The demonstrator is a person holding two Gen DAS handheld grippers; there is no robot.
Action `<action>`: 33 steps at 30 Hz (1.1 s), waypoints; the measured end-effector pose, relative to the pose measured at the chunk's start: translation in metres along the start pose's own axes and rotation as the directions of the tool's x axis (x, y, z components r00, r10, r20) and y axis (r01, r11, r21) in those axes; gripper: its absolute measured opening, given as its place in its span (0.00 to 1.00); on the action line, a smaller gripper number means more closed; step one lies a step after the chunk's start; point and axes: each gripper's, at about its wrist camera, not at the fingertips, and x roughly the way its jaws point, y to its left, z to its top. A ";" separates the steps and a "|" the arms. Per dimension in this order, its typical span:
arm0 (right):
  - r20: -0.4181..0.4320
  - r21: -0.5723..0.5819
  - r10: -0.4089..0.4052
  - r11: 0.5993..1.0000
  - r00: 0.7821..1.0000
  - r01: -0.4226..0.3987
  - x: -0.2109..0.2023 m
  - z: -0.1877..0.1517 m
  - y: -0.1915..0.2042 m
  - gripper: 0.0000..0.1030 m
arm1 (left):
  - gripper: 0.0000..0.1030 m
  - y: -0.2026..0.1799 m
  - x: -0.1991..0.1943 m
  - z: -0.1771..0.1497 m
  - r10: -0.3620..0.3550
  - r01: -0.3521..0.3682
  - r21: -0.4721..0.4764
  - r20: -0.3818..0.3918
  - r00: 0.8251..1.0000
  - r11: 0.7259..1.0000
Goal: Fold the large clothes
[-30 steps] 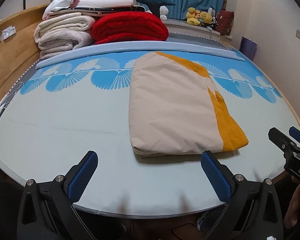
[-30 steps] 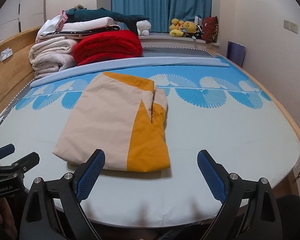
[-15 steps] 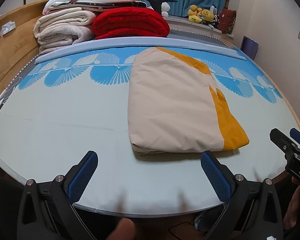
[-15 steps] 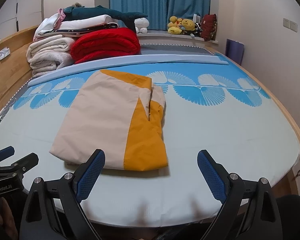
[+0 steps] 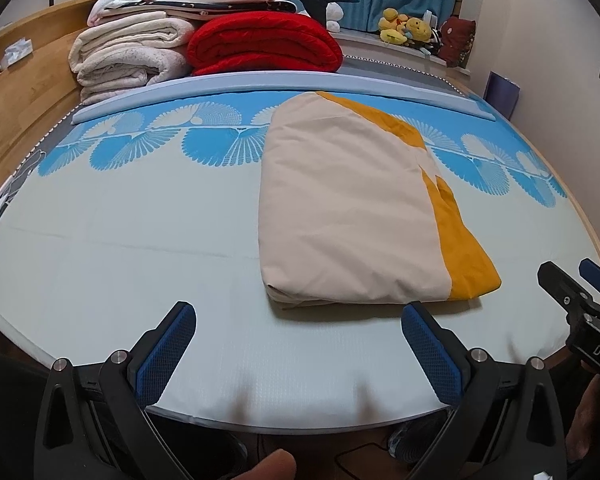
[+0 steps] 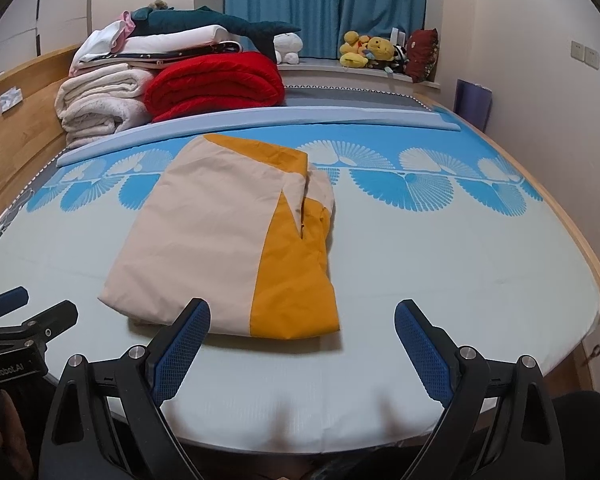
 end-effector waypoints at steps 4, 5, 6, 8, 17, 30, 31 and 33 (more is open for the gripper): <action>-0.002 -0.004 -0.003 1.000 1.000 0.003 0.002 -0.001 0.001 0.91 | 0.99 0.000 0.000 0.001 -0.002 0.002 -0.002 0.000 1.000 1.000; -0.001 -0.003 -0.002 1.000 1.000 0.002 0.002 -0.001 0.002 0.91 | 0.99 0.000 0.000 0.000 -0.003 0.003 -0.001 -0.003 1.000 1.000; 0.000 -0.006 -0.002 1.000 1.000 0.002 0.002 -0.002 0.002 0.91 | 0.99 0.001 0.000 0.001 -0.006 0.006 0.000 -0.003 1.000 1.000; -0.001 -0.012 -0.004 1.000 1.000 0.004 0.003 -0.003 0.003 0.91 | 0.99 0.001 -0.001 0.001 -0.007 0.007 0.005 -0.001 1.000 1.000; -0.001 -0.016 -0.003 1.000 1.000 0.003 0.004 -0.003 0.004 0.91 | 0.99 0.000 0.001 0.002 -0.012 0.012 0.016 -0.001 1.000 1.000; -0.006 -0.021 -0.003 1.000 1.000 0.003 0.007 -0.006 0.006 0.91 | 0.99 -0.001 0.002 0.001 -0.015 0.015 0.025 0.001 1.000 1.000; -0.006 -0.022 -0.003 1.000 1.000 0.003 0.007 -0.006 0.006 0.91 | 0.99 -0.001 0.003 0.001 -0.017 0.017 0.024 -0.001 1.000 1.000; -0.007 -0.022 -0.002 1.000 1.000 0.002 0.007 -0.006 0.006 0.91 | 0.99 -0.001 0.004 0.001 -0.016 0.016 0.024 -0.002 1.000 1.000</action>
